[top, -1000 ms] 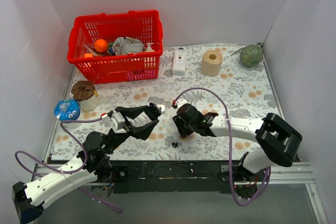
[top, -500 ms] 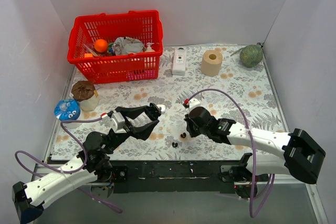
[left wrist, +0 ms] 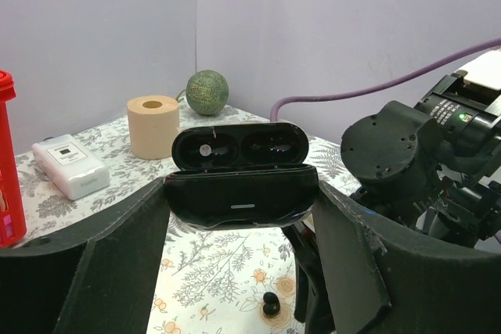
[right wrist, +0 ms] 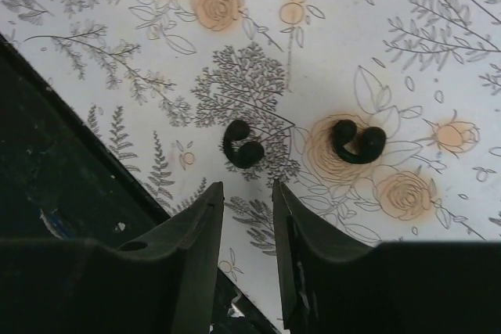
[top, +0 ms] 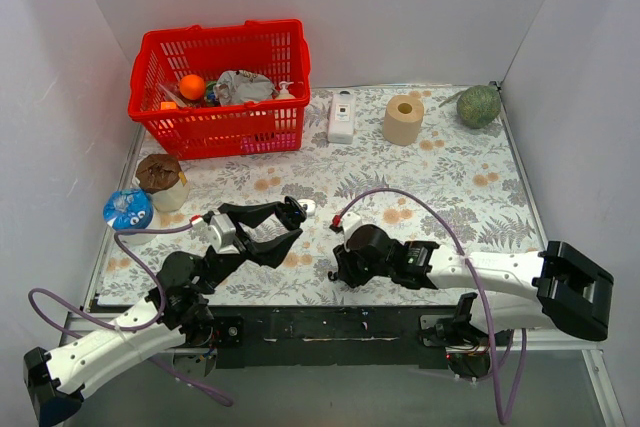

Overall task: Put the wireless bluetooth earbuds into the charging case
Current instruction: Move the earbud to the center of the board.

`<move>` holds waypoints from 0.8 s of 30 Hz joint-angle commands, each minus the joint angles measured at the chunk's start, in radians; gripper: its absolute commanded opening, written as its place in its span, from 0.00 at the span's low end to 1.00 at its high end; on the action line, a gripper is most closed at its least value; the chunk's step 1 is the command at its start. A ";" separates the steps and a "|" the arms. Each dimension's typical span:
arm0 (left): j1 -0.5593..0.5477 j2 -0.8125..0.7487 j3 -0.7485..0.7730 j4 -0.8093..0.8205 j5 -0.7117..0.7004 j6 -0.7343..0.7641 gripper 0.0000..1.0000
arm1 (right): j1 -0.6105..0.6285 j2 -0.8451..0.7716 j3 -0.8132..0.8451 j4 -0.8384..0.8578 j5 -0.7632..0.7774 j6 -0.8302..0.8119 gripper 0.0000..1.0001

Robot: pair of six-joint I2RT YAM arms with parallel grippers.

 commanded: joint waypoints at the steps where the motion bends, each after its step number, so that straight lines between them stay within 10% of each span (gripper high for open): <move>1: -0.004 -0.025 0.004 -0.017 0.009 -0.006 0.00 | 0.040 -0.006 0.012 0.078 -0.050 -0.012 0.41; 24: -0.004 -0.062 -0.007 -0.041 -0.002 -0.016 0.00 | 0.044 0.270 0.145 0.078 -0.008 -0.041 0.34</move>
